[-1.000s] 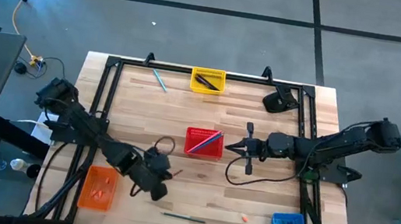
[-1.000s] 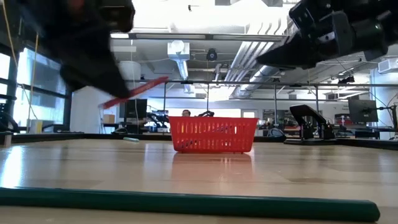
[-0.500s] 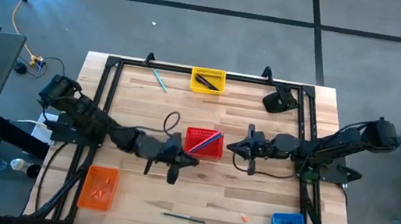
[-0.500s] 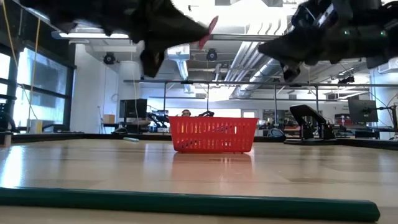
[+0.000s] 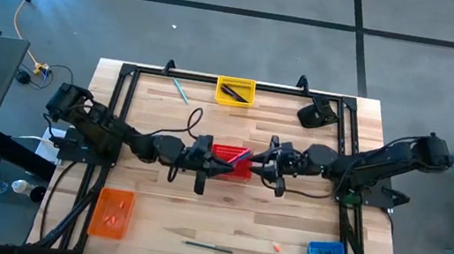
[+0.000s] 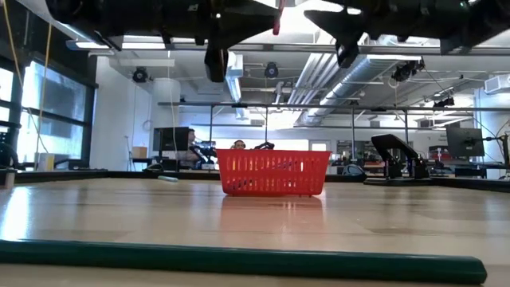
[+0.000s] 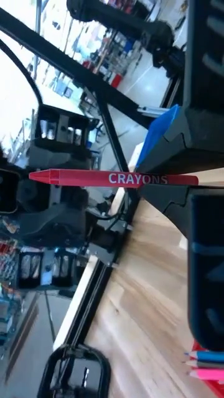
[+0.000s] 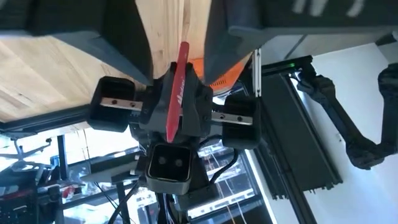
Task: Sort crayons/erasers/pens/pencils in bins
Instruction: Put the red crayon into the blue bin
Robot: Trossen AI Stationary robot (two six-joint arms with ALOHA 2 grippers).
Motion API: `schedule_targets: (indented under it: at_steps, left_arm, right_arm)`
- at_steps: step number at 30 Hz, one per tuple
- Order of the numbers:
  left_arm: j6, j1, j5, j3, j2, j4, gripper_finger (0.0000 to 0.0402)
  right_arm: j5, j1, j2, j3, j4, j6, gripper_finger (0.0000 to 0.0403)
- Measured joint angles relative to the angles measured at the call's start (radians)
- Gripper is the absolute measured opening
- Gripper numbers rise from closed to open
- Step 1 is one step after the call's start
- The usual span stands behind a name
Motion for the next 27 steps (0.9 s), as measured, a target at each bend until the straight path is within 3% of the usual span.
schedule_targets:
  at_steps: [5,19,27]
  left_arm:
    - [0.003,0.011,0.024,0.0,0.0,0.01,0.0]
    - [0.019,0.011,0.044,0.003,0.0,0.027,0.0]
    - [0.045,0.011,0.041,0.003,0.0,0.03,0.0]
  right_arm:
    - [0.001,0.0,0.017,0.057,-0.029,-0.009,0.0166]
    - [-0.011,-0.002,0.193,0.167,0.052,-0.002,0.0166]
    - [-0.008,-0.002,0.195,0.168,0.067,-0.002,0.0114]
